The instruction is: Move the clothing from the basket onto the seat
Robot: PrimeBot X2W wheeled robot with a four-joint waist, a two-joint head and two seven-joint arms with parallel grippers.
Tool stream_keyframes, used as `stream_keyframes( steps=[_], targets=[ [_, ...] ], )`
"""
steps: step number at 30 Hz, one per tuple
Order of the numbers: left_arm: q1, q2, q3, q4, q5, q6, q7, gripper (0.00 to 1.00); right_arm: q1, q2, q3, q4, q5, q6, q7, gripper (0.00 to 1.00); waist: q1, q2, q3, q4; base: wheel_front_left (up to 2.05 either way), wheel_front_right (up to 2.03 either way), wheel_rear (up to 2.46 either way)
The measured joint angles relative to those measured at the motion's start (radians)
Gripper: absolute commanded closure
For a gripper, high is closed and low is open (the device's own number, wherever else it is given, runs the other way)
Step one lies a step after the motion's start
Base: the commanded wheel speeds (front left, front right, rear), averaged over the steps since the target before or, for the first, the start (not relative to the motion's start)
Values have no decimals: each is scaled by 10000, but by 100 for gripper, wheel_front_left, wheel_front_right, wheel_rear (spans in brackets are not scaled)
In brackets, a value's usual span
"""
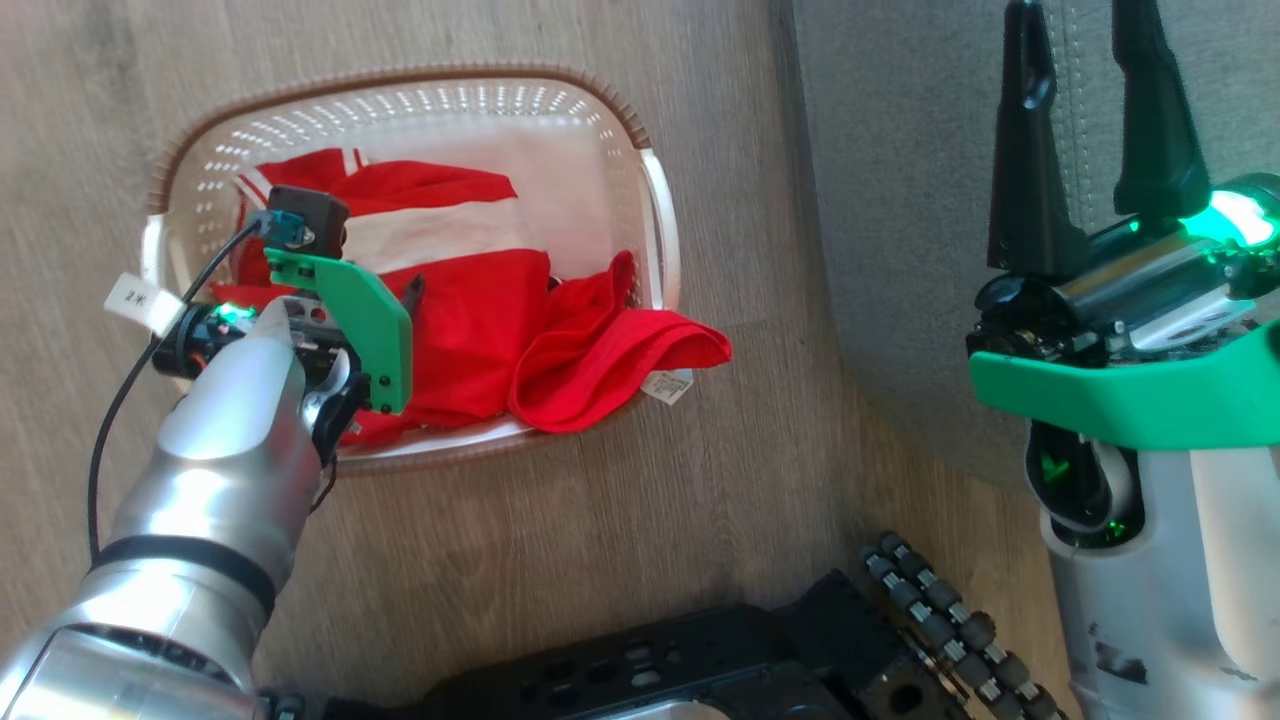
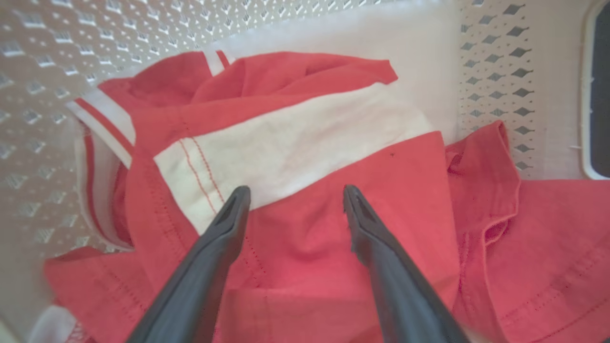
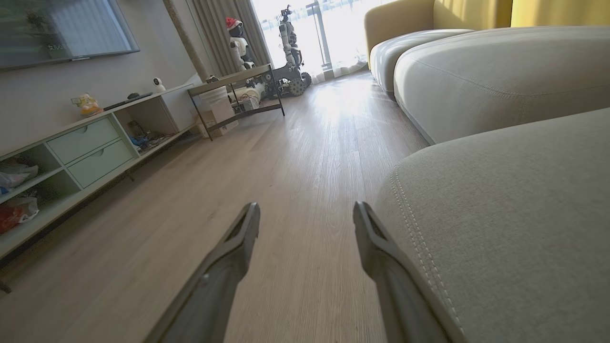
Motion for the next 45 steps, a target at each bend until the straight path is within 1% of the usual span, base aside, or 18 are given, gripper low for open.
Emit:
stream_keyframes(
  steps=[4,7,16,17,18,19,20,21,28,34,39,45],
  targets=[
    [-190,12,-360,291,-115,0,345,0,-8,0,33,-265,17,0,0,0,-1,0,253,-137,0,0,0],
    [-233,33,-888,382,-2,0,621,0,-33,-2,33,-412,19,0,0,0,-1,0,415,-222,0,0,0],
    [-511,211,-2255,606,25,0,2146,0,-205,-2,107,-531,104,0,0,0,-1,0,769,-365,0,0,0],
    [-551,226,-2351,606,25,0,2240,3,-205,-2,107,-531,104,0,0,0,-1,0,780,-376,0,0,0],
    [-586,245,-2462,604,8,0,2355,23,-206,-2,107,-531,104,0,0,0,-1,0,789,-385,0,0,0],
    [-593,259,-2535,598,-40,0,2466,50,-208,-2,107,-531,104,0,0,0,-1,0,790,-393,0,0,0],
    [-589,268,-2602,589,-119,0,2579,71,-210,-2,107,-531,104,0,0,0,-1,1,785,-400,0,0,0],
    [-585,288,-2711,550,-186,0,2656,100,-211,-2,107,-531,104,0,0,0,-1,1,779,-406,0,0,0],
    [-570,499,-3275,4,-871,0,2581,100,-215,-4,82,-529,104,0,0,0,-1,1,716,-356,0,0,0],
    [-562,608,-3591,-142,-1402,0,2115,100,-224,-4,90,-487,104,0,0,0,-1,2,468,-259,0,0,0],
    [-474,560,-3837,-236,-1810,0,1536,100,-222,-4,94,-290,86,0,0,0,-1,1,-13,-166,0,0,0],
    [149,462,-4163,-504,-2272,0,589,100,-149,-19,73,-73,-73,0,0,0,-1,1,-931,18,0,0,0]
  ],
)
